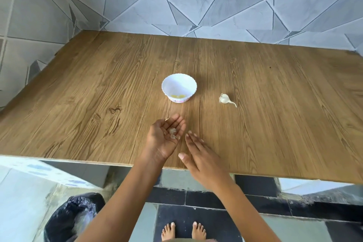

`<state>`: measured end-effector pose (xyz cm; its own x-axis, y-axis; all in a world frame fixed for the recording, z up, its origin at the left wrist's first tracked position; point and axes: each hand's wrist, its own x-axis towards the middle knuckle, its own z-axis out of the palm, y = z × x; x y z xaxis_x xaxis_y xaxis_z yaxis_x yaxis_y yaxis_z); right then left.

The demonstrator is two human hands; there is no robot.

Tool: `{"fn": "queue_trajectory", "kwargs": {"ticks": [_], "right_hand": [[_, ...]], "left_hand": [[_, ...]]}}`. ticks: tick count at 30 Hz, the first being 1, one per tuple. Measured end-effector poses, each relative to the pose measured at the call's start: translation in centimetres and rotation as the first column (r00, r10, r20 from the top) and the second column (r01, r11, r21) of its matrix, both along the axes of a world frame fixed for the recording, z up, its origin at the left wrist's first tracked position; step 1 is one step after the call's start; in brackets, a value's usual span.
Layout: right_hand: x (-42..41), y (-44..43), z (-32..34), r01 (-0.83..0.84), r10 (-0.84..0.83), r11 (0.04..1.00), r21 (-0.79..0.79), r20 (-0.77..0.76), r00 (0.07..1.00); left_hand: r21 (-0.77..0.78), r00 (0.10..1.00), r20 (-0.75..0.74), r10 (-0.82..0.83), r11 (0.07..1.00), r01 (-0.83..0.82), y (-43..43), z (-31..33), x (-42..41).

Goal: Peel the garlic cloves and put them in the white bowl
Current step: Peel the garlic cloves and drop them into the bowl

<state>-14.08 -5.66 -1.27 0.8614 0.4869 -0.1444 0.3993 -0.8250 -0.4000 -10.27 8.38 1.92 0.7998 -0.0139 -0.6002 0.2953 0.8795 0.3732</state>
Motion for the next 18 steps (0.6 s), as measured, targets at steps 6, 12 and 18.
{"fn": "queue_trajectory", "kwargs": {"ticks": [6, 12, 18], "right_hand": [[1.3, -1.3, -1.4, 0.247, -0.238, 0.966, -0.076, 0.111, 0.965], [0.7, 0.4, -1.7, -0.018, 0.023, 0.998, -0.066, 0.080, 0.997], [1.4, -2.5, -1.3, -0.188, 0.161, 0.979, 0.079, 0.264, 0.951]], "left_hand": [[0.011, 0.999, 0.019, 0.031, 0.999, -0.031, 0.9, 0.5, -0.3], [0.002, 0.999, 0.019, 0.044, 0.999, -0.044, 1.5, 0.4, -0.9], [0.009, 0.999, 0.015, 0.032, 0.999, -0.032, 1.8, 0.1, -1.1]]}}
